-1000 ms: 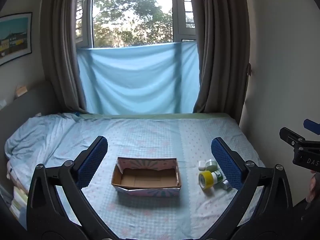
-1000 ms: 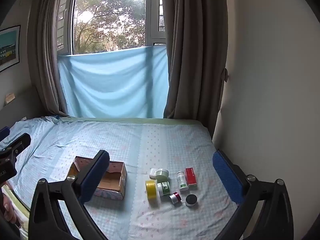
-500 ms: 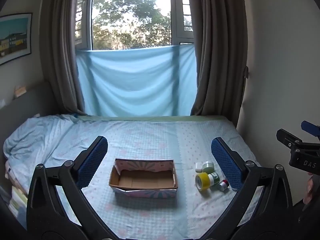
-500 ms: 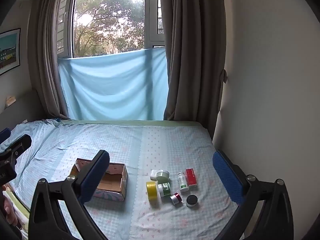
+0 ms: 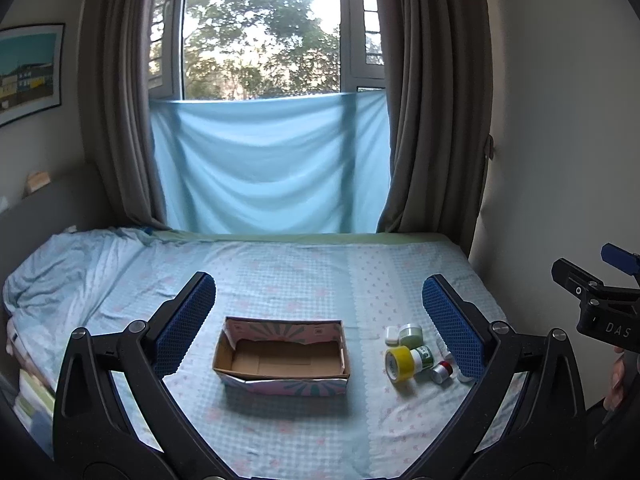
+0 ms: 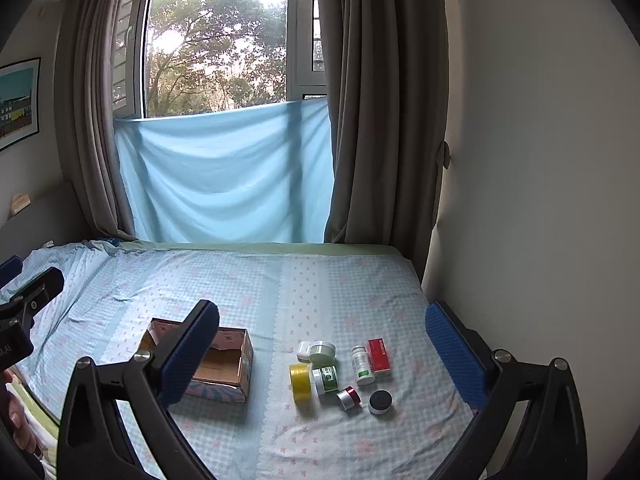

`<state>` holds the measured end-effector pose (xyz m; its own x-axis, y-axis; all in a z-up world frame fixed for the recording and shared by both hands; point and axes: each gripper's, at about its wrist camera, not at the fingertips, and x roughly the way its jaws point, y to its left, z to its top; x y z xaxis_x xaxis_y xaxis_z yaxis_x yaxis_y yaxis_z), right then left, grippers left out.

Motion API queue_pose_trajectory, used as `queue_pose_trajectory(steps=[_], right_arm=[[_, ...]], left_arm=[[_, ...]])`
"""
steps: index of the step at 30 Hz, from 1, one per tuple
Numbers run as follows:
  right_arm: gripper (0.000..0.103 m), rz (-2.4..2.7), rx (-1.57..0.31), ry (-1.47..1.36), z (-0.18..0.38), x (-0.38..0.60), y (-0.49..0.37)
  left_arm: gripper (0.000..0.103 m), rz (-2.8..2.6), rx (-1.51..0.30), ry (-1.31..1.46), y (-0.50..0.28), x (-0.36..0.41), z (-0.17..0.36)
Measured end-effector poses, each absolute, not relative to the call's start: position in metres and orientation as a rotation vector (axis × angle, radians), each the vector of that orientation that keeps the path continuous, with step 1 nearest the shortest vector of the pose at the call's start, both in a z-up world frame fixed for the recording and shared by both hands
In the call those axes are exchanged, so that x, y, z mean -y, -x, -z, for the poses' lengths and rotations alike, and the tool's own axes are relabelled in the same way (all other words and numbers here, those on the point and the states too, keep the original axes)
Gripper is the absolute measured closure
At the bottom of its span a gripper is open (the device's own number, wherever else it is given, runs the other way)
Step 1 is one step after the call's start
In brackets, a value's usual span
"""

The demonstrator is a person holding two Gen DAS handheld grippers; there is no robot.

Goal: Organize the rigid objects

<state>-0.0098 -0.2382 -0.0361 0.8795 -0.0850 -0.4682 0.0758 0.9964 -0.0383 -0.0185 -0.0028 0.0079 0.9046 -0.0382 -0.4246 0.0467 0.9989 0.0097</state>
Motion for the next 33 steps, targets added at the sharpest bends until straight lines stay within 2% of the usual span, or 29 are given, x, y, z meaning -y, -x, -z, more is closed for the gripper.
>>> queue_pose_trajectory(steps=[33], right_arm=[[0.0,0.092,-0.48,0.032,0.0391,0.2356,0.0086]], left_arm=[[0.0,0.047,-0.435,-0.003,0.0173,0.0005,-0.0061]])
